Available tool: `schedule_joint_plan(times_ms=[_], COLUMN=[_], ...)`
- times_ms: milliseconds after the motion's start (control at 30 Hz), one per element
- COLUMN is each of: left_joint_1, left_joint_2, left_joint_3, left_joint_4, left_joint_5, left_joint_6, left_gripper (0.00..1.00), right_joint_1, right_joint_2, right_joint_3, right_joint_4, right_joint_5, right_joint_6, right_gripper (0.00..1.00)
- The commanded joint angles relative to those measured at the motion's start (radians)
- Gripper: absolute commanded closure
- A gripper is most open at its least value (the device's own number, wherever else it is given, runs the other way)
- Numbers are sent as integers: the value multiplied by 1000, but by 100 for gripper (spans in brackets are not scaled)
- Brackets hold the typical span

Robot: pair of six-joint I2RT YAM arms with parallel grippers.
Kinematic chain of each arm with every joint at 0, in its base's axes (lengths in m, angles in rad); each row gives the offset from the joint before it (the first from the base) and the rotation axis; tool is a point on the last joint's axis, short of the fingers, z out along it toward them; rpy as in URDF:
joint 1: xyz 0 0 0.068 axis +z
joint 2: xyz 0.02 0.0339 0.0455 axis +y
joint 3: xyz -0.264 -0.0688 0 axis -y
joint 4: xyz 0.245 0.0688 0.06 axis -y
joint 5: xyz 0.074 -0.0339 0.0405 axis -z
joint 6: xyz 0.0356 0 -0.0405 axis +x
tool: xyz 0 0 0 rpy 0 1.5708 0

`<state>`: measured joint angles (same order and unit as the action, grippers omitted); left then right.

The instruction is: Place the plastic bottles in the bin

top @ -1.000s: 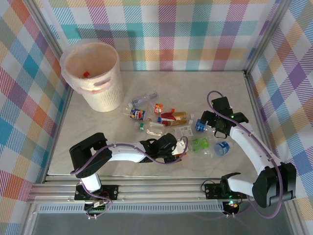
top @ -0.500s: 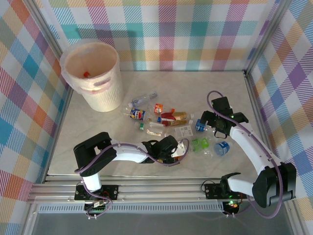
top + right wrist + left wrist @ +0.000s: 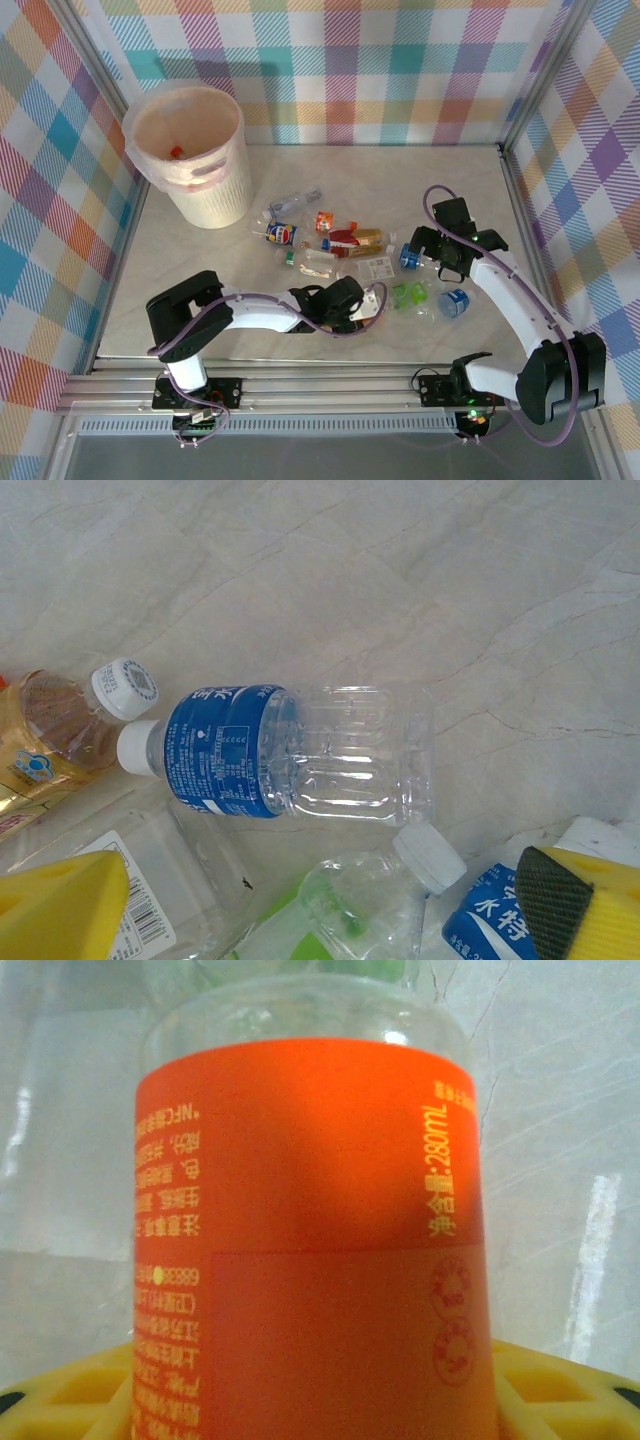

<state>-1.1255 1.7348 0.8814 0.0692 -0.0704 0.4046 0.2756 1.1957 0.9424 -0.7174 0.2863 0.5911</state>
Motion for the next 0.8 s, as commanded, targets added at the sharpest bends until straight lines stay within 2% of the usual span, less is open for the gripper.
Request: schedule_joint_plan(times_ms=[0, 133, 200, 433, 600, 767], left_joint_1=[-9, -10, -10, 16, 151, 348], left_joint_2=[-112, -207, -261, -396, -459, -508], left_joint_3=[11, 13, 19, 115, 197, 258], left_joint_4=[-16, -19, -23, -89, -132, -120], left_joint_5=[-33, -86, -133, -316, -363, -373], left_joint_6=[-30, -61, -75, -126, -266, -384], left_gripper=[60, 62, 65, 66, 66, 67], right_joint_1=[1, 1, 1, 2, 1, 1], right_joint_2=[-37, -71, -94, -179, -215, -206], right_joint_3=[-11, -17, -20, -24, -13, 15], right_joint_4=[21, 30, 35, 53, 35, -15], right_joint_5=[-14, -15, -12, -6, 12, 47], right_joint_6=[5, -1, -2, -16, -21, -34], right_gripper=[0, 0, 0, 0, 0, 0])
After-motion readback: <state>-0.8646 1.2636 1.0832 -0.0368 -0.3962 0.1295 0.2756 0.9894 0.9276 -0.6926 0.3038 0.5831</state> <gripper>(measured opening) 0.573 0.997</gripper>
